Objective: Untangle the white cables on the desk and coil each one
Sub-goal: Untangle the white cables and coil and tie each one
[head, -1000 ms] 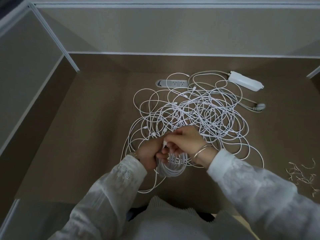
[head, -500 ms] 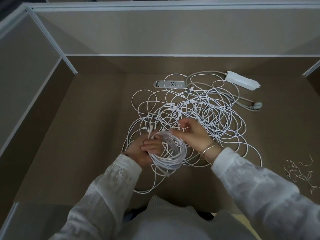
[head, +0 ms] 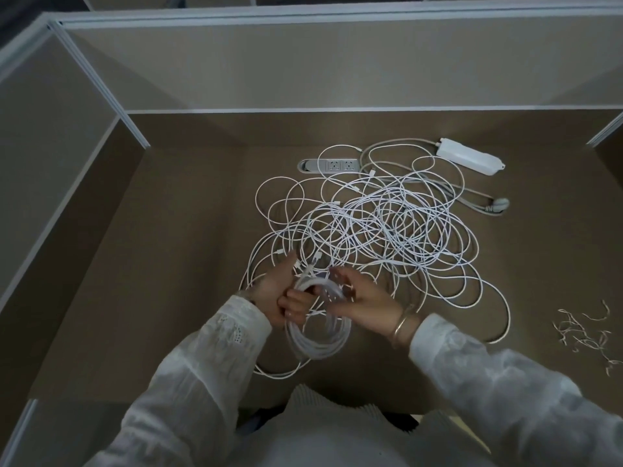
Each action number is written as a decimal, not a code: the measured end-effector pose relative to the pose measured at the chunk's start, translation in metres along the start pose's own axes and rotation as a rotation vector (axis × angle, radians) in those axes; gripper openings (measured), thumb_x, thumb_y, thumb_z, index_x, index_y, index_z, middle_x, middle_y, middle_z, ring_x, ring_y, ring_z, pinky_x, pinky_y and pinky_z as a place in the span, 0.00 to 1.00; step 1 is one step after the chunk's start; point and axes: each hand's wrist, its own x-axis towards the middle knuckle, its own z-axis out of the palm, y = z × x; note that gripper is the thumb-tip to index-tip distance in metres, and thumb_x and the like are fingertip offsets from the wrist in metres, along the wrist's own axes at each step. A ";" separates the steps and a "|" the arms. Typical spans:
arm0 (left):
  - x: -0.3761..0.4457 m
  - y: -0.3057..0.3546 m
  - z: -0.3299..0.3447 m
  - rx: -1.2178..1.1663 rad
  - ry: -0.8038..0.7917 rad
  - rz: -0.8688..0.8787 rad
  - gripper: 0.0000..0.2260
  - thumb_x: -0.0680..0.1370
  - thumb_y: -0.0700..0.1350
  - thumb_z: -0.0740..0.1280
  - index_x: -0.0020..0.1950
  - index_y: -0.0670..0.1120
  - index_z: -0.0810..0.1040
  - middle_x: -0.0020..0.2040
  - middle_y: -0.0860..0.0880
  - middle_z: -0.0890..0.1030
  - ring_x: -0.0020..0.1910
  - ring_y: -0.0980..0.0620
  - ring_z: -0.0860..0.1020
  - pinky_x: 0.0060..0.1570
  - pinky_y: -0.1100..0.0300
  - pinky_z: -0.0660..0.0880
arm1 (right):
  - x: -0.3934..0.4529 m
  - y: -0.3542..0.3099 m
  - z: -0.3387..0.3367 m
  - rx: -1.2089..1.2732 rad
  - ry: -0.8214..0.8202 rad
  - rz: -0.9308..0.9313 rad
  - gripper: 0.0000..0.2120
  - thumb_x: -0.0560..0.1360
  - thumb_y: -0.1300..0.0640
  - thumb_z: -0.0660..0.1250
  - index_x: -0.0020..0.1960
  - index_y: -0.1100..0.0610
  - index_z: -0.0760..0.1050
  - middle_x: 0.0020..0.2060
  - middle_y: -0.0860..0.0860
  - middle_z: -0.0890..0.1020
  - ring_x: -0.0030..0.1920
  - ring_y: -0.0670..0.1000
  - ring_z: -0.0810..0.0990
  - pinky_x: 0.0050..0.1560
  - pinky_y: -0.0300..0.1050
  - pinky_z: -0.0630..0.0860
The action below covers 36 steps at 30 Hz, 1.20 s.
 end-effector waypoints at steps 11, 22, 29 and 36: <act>0.001 0.000 0.024 0.493 0.087 -0.082 0.37 0.72 0.76 0.44 0.32 0.43 0.67 0.21 0.48 0.66 0.15 0.58 0.55 0.19 0.73 0.55 | -0.003 -0.001 0.004 -0.609 0.012 -0.546 0.17 0.75 0.60 0.64 0.62 0.62 0.67 0.55 0.56 0.73 0.49 0.55 0.77 0.48 0.50 0.74; 0.037 -0.004 0.035 0.984 0.197 0.168 0.32 0.73 0.70 0.62 0.43 0.38 0.78 0.24 0.49 0.72 0.22 0.53 0.70 0.28 0.64 0.70 | -0.007 0.026 -0.009 -1.028 0.167 -0.196 0.15 0.79 0.62 0.53 0.64 0.63 0.66 0.57 0.59 0.79 0.55 0.59 0.79 0.52 0.50 0.73; 0.059 -0.021 0.074 0.955 0.057 0.360 0.13 0.79 0.49 0.67 0.39 0.41 0.77 0.29 0.47 0.76 0.28 0.50 0.76 0.35 0.61 0.74 | -0.025 0.074 -0.037 -0.814 0.337 -0.040 0.11 0.80 0.60 0.55 0.60 0.62 0.66 0.50 0.59 0.82 0.52 0.62 0.81 0.48 0.50 0.74; 0.115 -0.042 0.153 0.802 0.195 0.208 0.17 0.77 0.54 0.67 0.33 0.47 0.71 0.22 0.52 0.60 0.19 0.56 0.57 0.23 0.66 0.57 | -0.062 0.133 -0.095 -0.541 0.433 -0.063 0.25 0.75 0.42 0.53 0.60 0.61 0.71 0.48 0.60 0.82 0.49 0.64 0.80 0.44 0.51 0.74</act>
